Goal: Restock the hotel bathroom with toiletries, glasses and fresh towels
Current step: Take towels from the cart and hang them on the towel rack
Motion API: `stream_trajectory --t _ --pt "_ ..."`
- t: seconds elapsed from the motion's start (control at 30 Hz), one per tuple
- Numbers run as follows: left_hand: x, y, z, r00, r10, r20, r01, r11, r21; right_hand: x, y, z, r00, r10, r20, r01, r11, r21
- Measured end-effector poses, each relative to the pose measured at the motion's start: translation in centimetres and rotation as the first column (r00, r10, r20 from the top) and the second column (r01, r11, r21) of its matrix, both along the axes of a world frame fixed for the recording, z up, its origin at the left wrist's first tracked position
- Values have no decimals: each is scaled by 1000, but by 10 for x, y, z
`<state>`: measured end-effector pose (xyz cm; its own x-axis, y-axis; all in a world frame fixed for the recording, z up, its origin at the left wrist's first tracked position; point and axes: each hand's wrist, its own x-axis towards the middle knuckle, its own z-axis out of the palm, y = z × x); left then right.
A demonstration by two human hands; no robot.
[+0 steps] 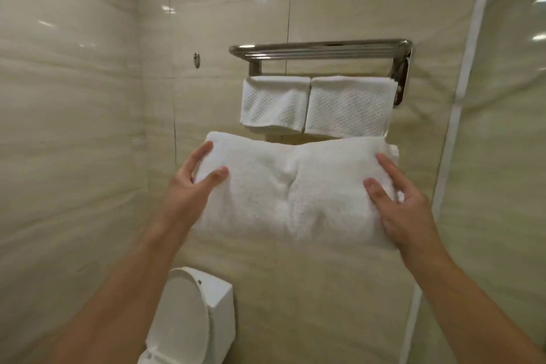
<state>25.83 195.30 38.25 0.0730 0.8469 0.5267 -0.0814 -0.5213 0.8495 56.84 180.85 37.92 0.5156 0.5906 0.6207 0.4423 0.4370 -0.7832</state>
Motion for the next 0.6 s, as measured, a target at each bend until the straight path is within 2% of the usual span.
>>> stream_trajectory --t 0.17,0.3,0.43,0.6 --pt "22 70 67 996 -89 13 87 988 128 14 49 56 994 -95 58 85 984 154" --pt "46 108 109 989 -145 21 138 972 193 19 76 83 980 -197 42 182 954 237" --pt "72 136 146 978 -203 42 187 952 244 33 95 107 966 -257 12 243 927 286" --pt "106 167 182 968 -249 18 232 924 303 62 112 139 940 -339 52 305 896 324"
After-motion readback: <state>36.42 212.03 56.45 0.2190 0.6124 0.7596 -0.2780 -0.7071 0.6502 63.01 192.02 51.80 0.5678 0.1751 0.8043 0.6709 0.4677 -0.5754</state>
